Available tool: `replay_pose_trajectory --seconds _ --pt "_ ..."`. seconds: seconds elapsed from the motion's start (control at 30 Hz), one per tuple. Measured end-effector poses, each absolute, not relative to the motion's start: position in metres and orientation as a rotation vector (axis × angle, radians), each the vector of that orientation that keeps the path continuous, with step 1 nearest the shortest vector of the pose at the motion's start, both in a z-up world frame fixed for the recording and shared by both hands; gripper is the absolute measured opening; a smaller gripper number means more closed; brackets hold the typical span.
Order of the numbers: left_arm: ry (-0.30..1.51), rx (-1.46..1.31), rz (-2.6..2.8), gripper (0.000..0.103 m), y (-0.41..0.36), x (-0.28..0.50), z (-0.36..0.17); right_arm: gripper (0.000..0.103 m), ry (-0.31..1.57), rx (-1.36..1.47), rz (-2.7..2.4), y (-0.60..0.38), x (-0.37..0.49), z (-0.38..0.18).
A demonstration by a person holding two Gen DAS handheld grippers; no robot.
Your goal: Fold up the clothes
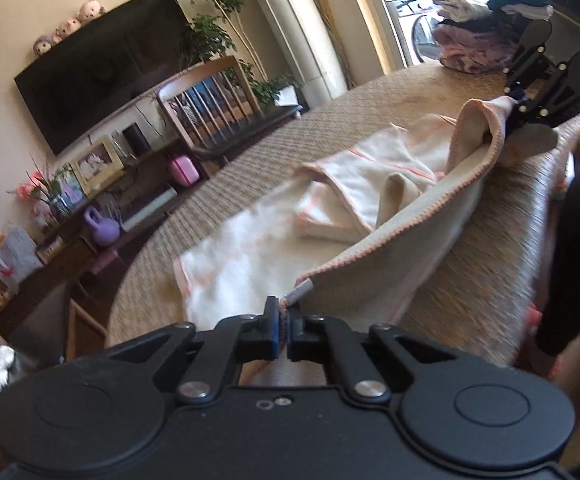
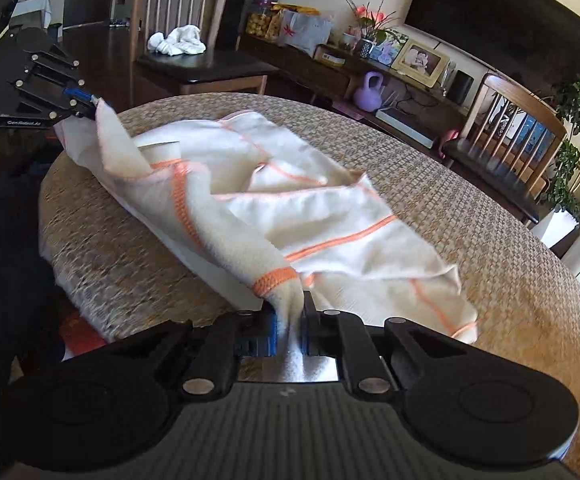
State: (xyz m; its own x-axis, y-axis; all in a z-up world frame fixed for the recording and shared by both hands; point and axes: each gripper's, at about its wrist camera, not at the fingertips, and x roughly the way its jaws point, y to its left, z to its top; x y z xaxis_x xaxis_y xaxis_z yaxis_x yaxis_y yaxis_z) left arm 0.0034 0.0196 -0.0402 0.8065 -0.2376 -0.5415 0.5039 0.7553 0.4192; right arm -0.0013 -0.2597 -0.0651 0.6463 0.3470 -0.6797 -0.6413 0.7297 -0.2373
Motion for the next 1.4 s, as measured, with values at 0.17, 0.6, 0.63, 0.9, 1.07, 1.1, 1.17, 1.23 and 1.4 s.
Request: replay_pose_trajectory --seconds 0.17,0.6,0.63,0.9,1.07,1.1,1.17,1.23,1.4 --pt "0.460 0.589 -0.376 0.103 0.004 0.063 -0.038 0.010 0.639 -0.544 0.575 -0.259 0.045 -0.057" --pt "0.502 0.684 -0.336 0.103 -0.029 0.214 -0.069 0.010 0.821 -0.467 0.587 -0.271 0.201 -0.074" --pt "0.514 0.692 -0.338 0.103 -0.030 0.223 -0.073 0.010 0.838 -0.459 0.590 -0.271 0.210 -0.077" --pt "0.630 0.746 -0.372 0.103 -0.031 0.256 -0.117 0.010 0.939 -0.422 0.612 -0.274 0.254 -0.111" --pt "0.629 0.728 -0.347 0.103 -0.028 0.256 -0.122 0.010 0.961 -0.386 0.623 -0.279 0.263 -0.120" --pt "0.629 0.722 -0.343 0.103 -0.027 0.255 -0.121 0.010 0.957 -0.380 0.624 -0.281 0.262 -0.117" --pt "0.631 0.713 -0.331 0.103 -0.025 0.252 -0.115 0.015 0.933 -0.358 0.609 -0.289 0.258 -0.106" --pt "0.631 0.695 -0.322 0.103 -0.020 0.247 -0.105 0.028 0.894 -0.323 0.575 -0.301 0.251 -0.090" --pt "0.623 0.632 -0.312 0.103 0.004 0.220 -0.078 0.055 0.794 -0.268 0.470 -0.335 0.225 -0.052"
